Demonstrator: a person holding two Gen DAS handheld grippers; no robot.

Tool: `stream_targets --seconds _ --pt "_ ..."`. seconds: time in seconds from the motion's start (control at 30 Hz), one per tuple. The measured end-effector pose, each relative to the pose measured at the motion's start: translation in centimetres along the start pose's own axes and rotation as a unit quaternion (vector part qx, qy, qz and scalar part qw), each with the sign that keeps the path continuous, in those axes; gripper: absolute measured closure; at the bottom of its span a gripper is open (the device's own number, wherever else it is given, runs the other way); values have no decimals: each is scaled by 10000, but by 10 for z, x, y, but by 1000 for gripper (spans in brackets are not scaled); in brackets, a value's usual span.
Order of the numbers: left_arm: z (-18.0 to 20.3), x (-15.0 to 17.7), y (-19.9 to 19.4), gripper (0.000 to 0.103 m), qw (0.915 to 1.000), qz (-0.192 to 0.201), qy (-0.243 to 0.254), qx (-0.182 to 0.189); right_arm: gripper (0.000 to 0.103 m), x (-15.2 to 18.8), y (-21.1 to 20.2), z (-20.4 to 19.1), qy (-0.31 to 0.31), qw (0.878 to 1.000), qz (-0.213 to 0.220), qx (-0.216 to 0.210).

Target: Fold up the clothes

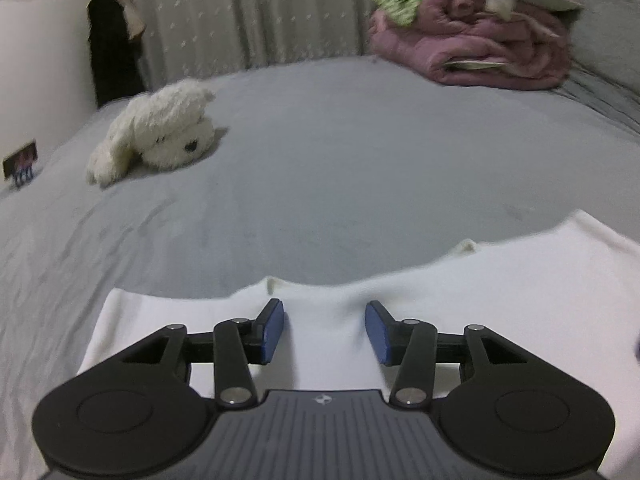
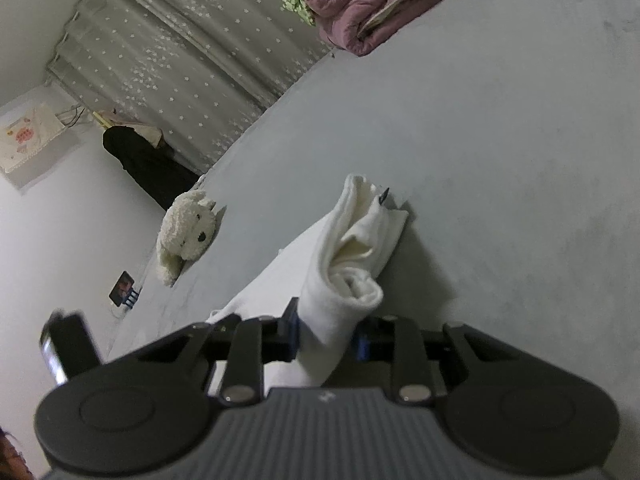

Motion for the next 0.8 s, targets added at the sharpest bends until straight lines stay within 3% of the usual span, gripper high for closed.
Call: stream_targets --seconds 0.17,0.33,0.53,0.8 --pt "0 -17 13 56 9993 -280 -259 4 79 0 3 3 55 10000 -55 -11" --pt "0 -5 3 57 9992 -216 -346 -14 79 -1 3 6 108 9999 -88 -22" --pt "15 40 -43 56 9985 279 231 -406 79 0 4 8 199 9997 -106 -33" --pt "21 77 -82 57 9979 354 404 -353 78 1 5 7 243 9997 -91 -21"
Point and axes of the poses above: each gripper's, at about its wrist camera, not at the fingertips, and y roughly the way its jaws point, z to its right, x to its underside, the point moved 3 cm from there along y, roughly the way its jaws point, and after that the axes turned 6 degrees about -z, right-handed, at the moved point
